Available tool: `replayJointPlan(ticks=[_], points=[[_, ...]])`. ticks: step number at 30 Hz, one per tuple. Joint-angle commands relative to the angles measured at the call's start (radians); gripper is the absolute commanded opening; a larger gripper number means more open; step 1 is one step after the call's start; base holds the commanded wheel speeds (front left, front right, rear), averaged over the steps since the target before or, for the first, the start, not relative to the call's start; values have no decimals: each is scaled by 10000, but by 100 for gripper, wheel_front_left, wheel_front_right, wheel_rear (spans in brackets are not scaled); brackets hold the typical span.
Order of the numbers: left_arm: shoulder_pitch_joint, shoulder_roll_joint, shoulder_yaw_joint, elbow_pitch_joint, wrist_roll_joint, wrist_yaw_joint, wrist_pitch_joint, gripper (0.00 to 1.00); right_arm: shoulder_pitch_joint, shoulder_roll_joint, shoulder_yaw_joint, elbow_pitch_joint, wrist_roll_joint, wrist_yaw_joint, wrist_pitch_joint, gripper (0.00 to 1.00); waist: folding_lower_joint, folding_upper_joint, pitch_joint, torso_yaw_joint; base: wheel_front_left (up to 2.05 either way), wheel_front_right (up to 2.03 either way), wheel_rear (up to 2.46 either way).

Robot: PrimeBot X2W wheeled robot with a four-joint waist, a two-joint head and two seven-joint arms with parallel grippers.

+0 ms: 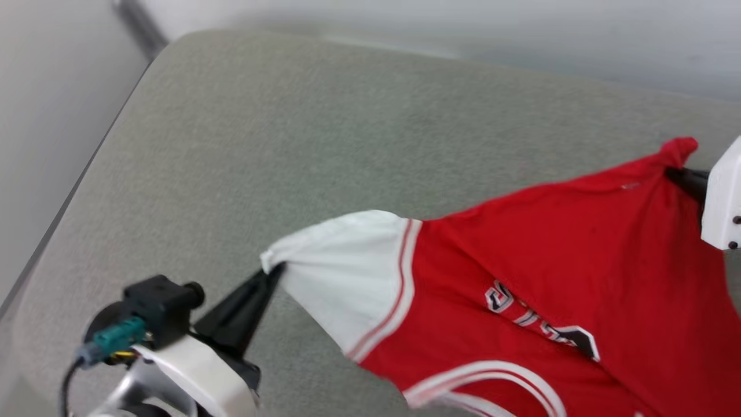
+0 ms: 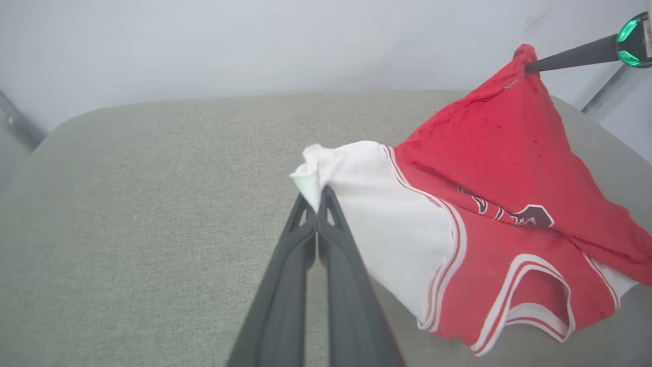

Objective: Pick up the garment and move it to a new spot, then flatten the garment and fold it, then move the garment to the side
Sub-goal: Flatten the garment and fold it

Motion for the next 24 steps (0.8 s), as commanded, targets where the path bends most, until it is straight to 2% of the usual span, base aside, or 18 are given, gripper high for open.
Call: replayJointPlan(ticks=[1,6,13,17,24], points=[[-109,159,279,-182,58,111,29,0,-128,-122,181,-394,125,-3,-147,0,0,0,-698,-734,0,0,0],[-517,538,1113,-583,125,446,-47,0,-239,-264,338,-1306,393,-3,-639,0,0,0,-1229,-1379,0,0,0],[-1434,804,2364,-1226,50,808,-345,0,-581,126,40,-2194,772,-3,-1263,0,0,0,-1526,-2235,0,0,0],[-2115,926,2936,-1537,-17,897,-407,0,-606,244,39,-2619,819,-3,-1630,0,0,0,-1638,-2641,0,0,0],[-3480,1542,3440,-1842,229,780,-64,0,-880,318,108,-3092,740,-3,-2388,0,0,0,-1740,-3191,0,0,0]])
